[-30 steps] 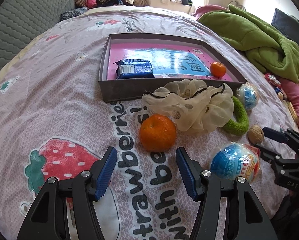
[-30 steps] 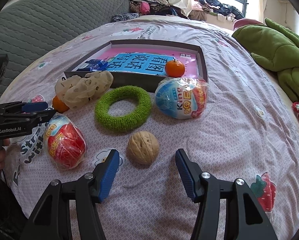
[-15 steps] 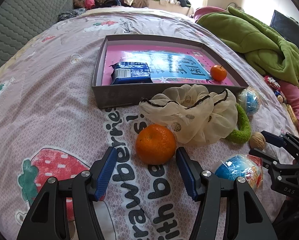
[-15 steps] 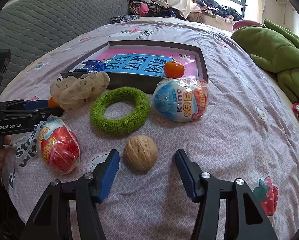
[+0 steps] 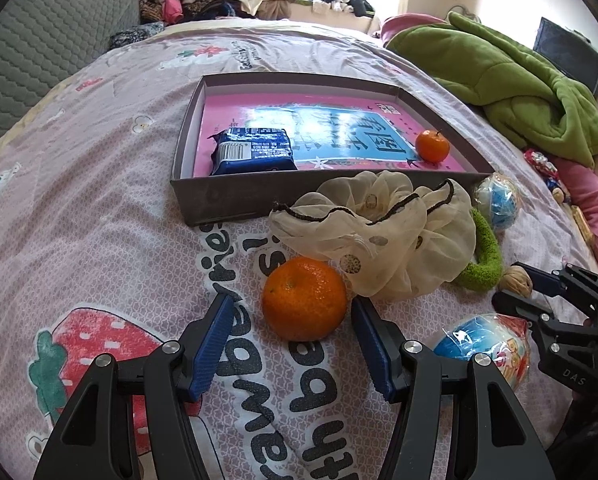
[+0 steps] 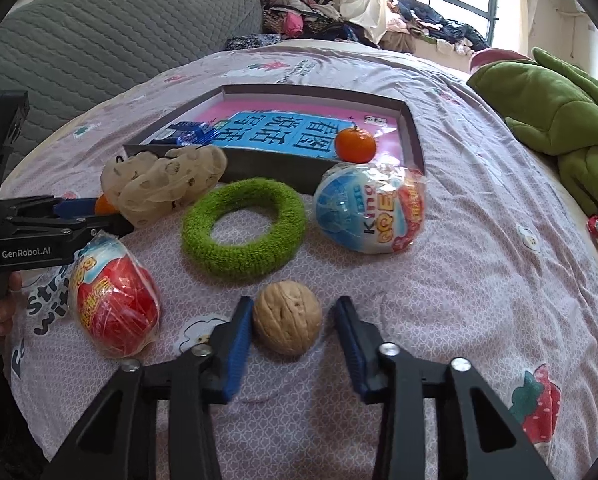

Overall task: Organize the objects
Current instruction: 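Close the left gripper on an orange while the right gripper closes on the walnut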

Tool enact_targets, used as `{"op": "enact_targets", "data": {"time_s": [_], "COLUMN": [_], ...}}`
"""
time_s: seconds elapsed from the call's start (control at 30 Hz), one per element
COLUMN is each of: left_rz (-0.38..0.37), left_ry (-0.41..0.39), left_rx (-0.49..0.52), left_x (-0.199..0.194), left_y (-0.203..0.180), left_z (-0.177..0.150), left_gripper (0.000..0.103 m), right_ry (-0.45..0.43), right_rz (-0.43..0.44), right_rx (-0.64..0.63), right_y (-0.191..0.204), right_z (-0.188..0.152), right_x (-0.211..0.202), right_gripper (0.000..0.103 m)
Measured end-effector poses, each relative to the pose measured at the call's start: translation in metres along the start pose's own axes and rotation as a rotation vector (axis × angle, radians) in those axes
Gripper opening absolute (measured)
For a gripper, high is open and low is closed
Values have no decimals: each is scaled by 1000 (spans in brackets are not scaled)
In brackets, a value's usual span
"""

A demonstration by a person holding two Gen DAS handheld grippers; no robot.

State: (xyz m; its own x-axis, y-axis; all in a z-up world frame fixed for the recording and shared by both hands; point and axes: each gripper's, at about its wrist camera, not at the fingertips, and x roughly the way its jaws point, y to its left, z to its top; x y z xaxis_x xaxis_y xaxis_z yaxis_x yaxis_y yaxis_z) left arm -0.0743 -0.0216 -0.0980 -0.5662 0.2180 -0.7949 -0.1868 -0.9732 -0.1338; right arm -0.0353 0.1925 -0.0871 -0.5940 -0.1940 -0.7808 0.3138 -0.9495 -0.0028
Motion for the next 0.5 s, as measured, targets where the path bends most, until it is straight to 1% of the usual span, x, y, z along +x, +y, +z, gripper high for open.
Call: {"op": "enact_targets", "data": {"time_s": [0.07, 0.23, 0.3, 0.37, 0.4, 0.43, 0.5], "left_rz": [-4, -9, -14, -20, -23, -31, -45], "left_ry": [-1, -1, -4, -5, -7, -9, -9], "left_rx": [-2, -4, -2, -2, -3, -5, -9], "left_x": [0, 0, 0, 0, -1, -1, -2], "left_y": [1, 0, 0, 0, 0, 1, 1], "left_z": [0, -1, 0, 0, 0, 0, -1], "left_gripper": [63, 62, 55, 52, 47, 44, 42], "right_ry": [-1, -2, -3, -4, -4, -5, -7], "right_rz": [3, 1, 5, 7, 9, 9, 12], "right_rx": [-7, -11, -8, -5, -5, -5, -2], "right_y": [2, 4, 4, 4, 4, 3, 3], "right_z": [0, 0, 0, 0, 0, 0, 0], "right_x": [0, -1, -1, -1, -1, -2, -3], "right_gripper": [34, 34, 34, 34, 34, 34, 34]}}
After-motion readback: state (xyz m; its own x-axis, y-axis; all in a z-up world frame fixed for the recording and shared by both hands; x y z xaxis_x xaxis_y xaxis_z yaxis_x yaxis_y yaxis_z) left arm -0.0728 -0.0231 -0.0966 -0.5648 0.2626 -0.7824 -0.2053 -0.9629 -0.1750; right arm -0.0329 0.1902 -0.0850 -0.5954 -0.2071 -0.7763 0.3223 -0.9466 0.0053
